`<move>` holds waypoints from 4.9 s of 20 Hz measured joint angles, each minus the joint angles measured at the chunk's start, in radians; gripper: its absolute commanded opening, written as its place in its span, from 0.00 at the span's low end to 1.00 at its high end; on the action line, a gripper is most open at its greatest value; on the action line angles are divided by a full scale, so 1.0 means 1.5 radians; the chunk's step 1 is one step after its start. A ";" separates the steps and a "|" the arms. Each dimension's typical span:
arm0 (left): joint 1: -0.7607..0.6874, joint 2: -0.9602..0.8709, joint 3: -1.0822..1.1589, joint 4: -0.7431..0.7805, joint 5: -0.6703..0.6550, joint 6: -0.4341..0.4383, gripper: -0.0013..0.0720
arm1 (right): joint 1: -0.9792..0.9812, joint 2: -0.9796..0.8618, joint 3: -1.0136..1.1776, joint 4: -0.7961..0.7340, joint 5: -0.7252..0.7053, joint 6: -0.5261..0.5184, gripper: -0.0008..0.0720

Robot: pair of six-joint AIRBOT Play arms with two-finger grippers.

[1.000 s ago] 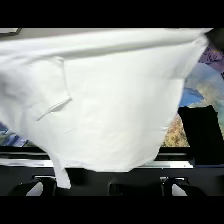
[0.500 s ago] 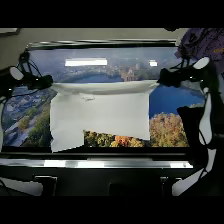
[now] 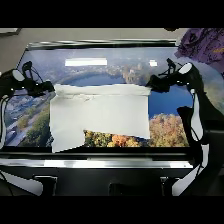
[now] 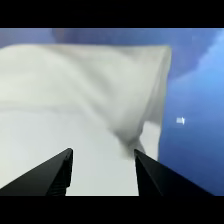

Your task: Fold the clothes and pants, and hang the long-sleeved shirts on hangers.

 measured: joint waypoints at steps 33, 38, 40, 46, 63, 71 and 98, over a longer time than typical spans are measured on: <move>0.231 0.320 -0.452 -0.059 -0.051 0.019 1.00 | -0.050 0.378 -0.844 0.186 -0.174 -0.302 0.05; 0.248 0.321 -0.473 -0.128 -0.020 0.080 1.00 | -0.047 0.379 -0.844 0.190 -0.182 -0.283 0.05; 0.268 0.321 -0.502 -0.198 0.004 0.144 1.00 | -0.047 0.382 -0.844 0.187 -0.172 -0.278 0.05; 0.300 0.298 -0.576 -0.356 0.051 0.302 0.99 | -0.047 0.409 -0.844 0.184 -0.152 -0.248 0.05; 0.221 0.190 -0.593 -0.455 0.107 0.377 0.23 | -0.047 0.418 -0.844 0.191 -0.125 -0.211 0.05; 0.215 0.186 -0.584 -0.457 0.081 0.378 0.04 | -0.047 0.426 -0.817 0.189 -0.120 -0.211 0.05; 0.115 0.629 0.240 -0.035 -0.058 -0.039 0.04 | -0.046 0.711 0.112 -0.087 -0.012 -0.084 0.05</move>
